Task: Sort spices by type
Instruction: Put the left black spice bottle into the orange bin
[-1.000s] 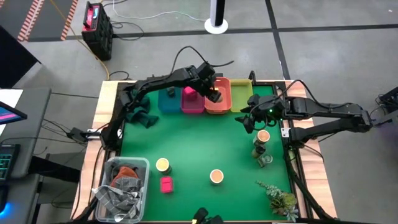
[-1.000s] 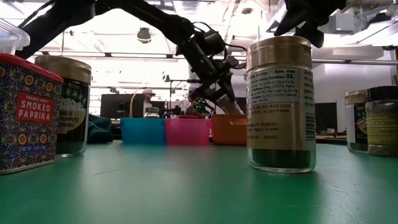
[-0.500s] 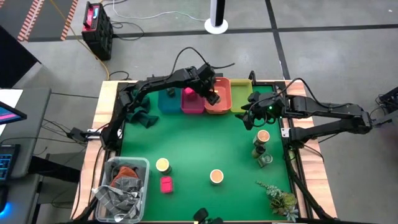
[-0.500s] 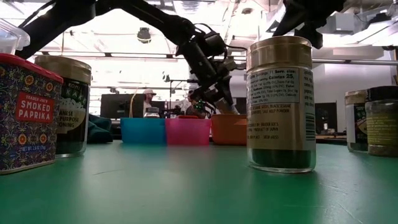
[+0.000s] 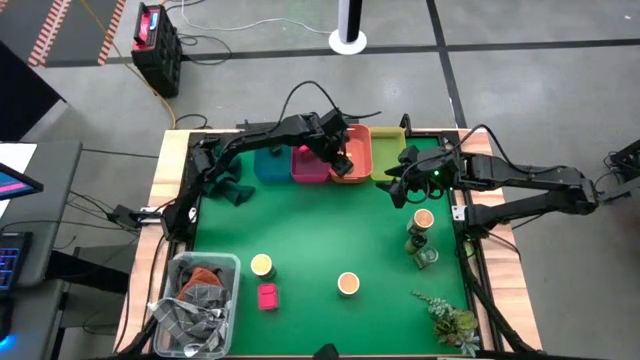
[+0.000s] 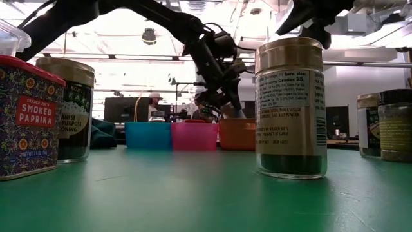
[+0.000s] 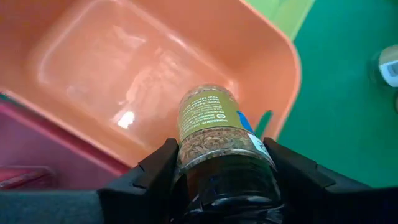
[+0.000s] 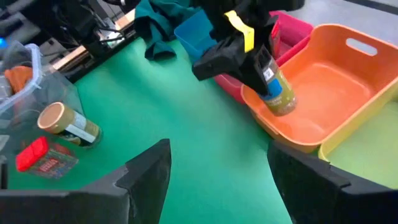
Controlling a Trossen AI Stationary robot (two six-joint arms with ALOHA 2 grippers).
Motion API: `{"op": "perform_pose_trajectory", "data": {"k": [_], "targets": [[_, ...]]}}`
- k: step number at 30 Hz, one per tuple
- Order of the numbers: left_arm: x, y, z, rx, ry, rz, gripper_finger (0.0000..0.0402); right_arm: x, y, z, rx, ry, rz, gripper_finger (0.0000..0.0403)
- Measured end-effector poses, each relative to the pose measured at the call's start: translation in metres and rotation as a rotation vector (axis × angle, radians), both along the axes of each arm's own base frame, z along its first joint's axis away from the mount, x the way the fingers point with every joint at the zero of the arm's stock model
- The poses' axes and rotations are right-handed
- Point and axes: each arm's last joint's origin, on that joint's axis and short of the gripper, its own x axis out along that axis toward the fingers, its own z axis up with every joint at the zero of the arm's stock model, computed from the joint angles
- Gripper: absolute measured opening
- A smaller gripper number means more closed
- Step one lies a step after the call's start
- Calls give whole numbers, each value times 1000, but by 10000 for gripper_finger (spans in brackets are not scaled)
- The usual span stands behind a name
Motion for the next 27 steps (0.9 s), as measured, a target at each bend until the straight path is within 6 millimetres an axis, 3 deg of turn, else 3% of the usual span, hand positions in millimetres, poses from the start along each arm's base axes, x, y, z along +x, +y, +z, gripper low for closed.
{"op": "perform_pose_trajectory", "data": {"k": [8, 15, 21, 27], "targets": [[9, -15, 6, -7, -36, -48, 202, 0, 2, 0, -7, 5, 14, 291], [-4, -3, 52, 32, -27, -83, 202, -1, -12, -1, -168, 75, 67, 291], [-18, 18, 76, 80, -68, -81, 202, 15, -40, -7, -309, 115, 48, 291], [-28, 30, 76, 49, -53, -79, 202, 45, -60, -20, -404, 124, 63, 291]]}}
